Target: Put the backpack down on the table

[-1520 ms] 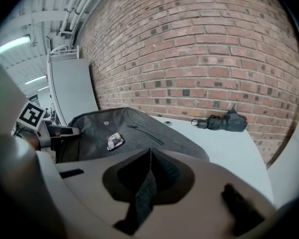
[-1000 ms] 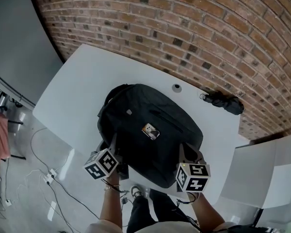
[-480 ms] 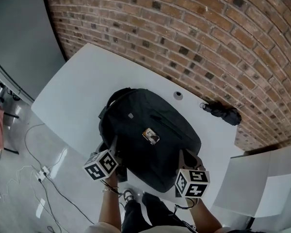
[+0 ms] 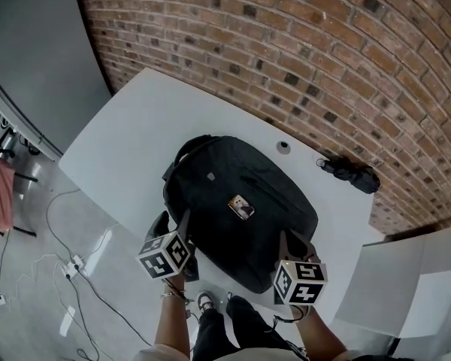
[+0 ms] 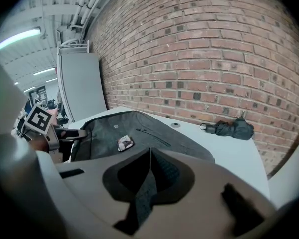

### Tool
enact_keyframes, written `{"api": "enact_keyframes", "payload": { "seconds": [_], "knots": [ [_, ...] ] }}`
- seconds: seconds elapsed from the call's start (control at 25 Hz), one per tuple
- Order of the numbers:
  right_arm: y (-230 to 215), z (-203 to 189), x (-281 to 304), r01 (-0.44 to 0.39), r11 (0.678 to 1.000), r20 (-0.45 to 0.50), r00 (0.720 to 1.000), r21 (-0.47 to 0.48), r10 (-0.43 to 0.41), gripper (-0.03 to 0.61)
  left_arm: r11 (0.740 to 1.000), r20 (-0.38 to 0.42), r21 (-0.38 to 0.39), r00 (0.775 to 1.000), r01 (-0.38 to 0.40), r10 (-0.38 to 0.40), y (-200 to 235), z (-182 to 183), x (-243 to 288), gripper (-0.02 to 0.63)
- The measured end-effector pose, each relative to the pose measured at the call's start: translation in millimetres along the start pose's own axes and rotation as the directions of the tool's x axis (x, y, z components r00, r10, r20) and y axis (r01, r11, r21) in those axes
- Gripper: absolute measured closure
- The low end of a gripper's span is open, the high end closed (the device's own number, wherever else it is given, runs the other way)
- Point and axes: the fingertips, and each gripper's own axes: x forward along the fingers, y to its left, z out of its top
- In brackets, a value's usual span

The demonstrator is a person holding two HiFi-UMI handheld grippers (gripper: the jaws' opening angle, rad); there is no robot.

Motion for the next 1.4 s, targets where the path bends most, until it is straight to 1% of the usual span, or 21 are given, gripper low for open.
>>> {"api": "enact_keyframes", "payload": {
  "seconds": [0.16,0.28,0.44,0.68,0.92,1.04,1.12,1.2,1.32,1.4],
  "knots": [
    [2,1,-7,0.001,1.000,0.010,1.000,0.002,-0.001,0.546,0.999,-0.004,0.038,1.000,-0.021,0.021,4,-1,-10,0.334],
    [2,0,-14,0.007,1.000,0.017,1.000,0.006,-0.007,0.546,0.999,0.022,0.048,1.000,-0.010,0.009,6,-1,-17,0.334],
    [7,-2,-24,0.005,1.000,0.032,0.999,0.007,-0.005,0.546,0.997,0.020,0.072,1.000,-0.019,0.018,0,4,-39,0.334],
    [22,-6,-46,-0.001,1.000,0.055,0.998,0.004,0.000,0.546,0.991,0.022,0.134,1.000,-0.009,0.006,-4,-4,-71,0.334],
    [30,-10,-73,0.012,1.000,0.074,0.997,0.020,-0.013,0.546,0.991,0.053,0.133,0.998,0.026,-0.034,-20,4,-110,0.336],
    [36,-7,-86,0.015,0.999,0.101,0.995,0.031,-0.018,0.546,0.991,0.089,0.123,0.994,0.050,-0.061,-27,15,-131,0.336],
    [40,-4,-94,0.014,0.999,0.121,0.992,0.037,-0.019,0.546,0.991,0.117,0.116,0.990,0.060,-0.073,-30,23,-146,0.346],
    [44,-1,-103,0.015,0.999,0.137,0.990,0.042,-0.020,0.546,0.989,0.133,0.128,0.987,0.070,-0.087,-34,27,-161,0.361],
    [46,2,-116,0.019,0.998,0.160,0.987,0.054,-0.027,0.546,0.982,0.156,0.170,0.981,0.084,-0.111,-44,32,-183,0.403],
    [46,4,-123,0.023,0.998,0.172,0.985,0.063,-0.034,0.546,0.975,0.168,0.201,0.978,0.090,-0.124,-50,33,-195,0.445]
  ]
}}
